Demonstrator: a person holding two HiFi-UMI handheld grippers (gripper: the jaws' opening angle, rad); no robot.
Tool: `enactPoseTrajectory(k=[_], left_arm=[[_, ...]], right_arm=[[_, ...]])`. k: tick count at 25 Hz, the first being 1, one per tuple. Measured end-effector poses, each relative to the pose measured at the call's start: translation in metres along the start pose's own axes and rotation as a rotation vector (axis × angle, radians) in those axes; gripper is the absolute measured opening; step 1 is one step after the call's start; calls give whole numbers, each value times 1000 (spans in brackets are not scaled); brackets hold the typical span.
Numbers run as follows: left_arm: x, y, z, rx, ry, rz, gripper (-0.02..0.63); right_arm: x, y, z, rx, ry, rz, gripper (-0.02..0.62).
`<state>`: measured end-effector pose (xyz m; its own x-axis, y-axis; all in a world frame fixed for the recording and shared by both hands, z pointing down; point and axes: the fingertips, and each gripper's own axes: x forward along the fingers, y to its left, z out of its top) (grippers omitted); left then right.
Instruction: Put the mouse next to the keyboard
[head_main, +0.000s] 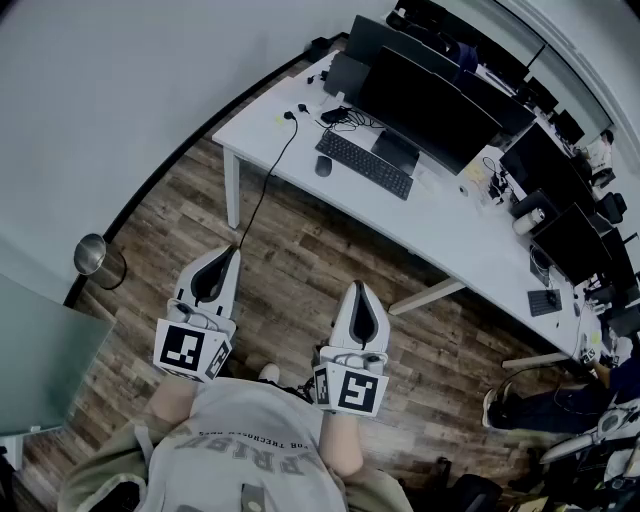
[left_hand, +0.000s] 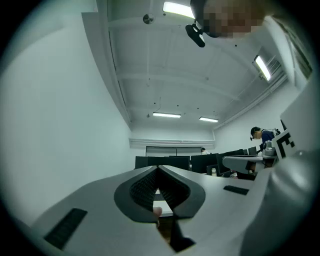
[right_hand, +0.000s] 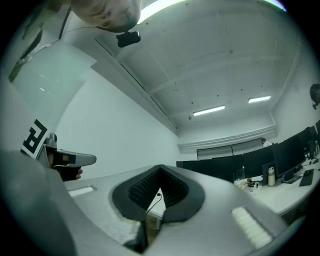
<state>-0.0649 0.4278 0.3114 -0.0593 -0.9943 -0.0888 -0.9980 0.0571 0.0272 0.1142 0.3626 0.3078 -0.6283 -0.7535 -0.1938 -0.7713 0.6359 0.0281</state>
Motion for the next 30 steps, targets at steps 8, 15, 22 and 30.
enactPoseTrajectory(k=[8,15,22,30], left_arm=[[0,-7,1,-7,1,10,9],[4,-15,-2,0,6,14,9],[12,-19,-5,0,16,32,11],[24,-27,-5,-52,0,-14,383]], right_arm=[[-4,-6,3,-6,1,5,0],[-4,-12,1,-11,1,18,-2],[-1,-22,5,102,-55,82,0],[4,-31,4,167,-62,162,369]])
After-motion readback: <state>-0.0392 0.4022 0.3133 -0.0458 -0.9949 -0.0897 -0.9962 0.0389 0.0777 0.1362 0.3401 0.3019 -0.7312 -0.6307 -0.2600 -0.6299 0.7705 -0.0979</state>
